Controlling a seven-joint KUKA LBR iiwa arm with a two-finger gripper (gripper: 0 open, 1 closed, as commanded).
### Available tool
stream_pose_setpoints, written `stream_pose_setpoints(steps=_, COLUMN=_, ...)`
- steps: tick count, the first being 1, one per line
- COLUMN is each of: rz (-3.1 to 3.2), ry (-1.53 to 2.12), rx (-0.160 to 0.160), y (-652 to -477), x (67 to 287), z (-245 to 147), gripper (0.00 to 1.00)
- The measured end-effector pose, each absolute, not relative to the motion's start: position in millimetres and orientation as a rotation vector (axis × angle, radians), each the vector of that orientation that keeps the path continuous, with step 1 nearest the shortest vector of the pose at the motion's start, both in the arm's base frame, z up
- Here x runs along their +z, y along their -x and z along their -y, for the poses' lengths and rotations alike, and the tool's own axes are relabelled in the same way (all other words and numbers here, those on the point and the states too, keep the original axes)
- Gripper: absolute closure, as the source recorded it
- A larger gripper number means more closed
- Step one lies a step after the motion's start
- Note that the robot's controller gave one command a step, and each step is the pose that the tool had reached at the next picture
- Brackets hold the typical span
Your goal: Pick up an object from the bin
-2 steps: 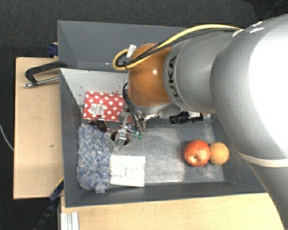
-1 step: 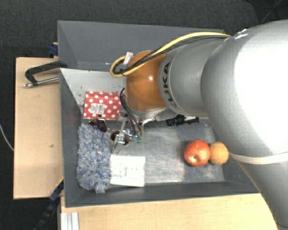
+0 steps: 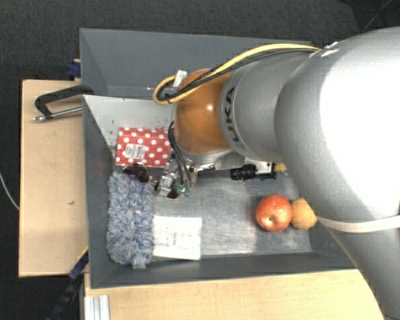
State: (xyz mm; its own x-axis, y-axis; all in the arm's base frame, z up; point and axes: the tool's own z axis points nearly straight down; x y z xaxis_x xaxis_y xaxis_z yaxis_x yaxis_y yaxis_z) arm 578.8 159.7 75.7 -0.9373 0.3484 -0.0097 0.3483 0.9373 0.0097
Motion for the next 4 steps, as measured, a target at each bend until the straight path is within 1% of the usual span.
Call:
stream_pose_setpoints(steps=1, rz=-3.081, ry=-0.554, rx=0.012, y=-578.8, x=76, z=-160, gripper=1.00)
stream_pose_setpoints(steps=2, rz=-3.087, ry=-0.555, rx=0.008, y=-577.0, x=81, z=-159, gripper=1.00)
stream_pose_setpoints(steps=3, rz=-3.092, ry=-0.556, rx=0.003, y=-576.1, x=99, z=-159, gripper=1.00)
stream_pose_setpoints(steps=4, rz=-3.087, ry=-0.555, rx=0.006, y=-577.6, x=112, z=-159, gripper=1.00)
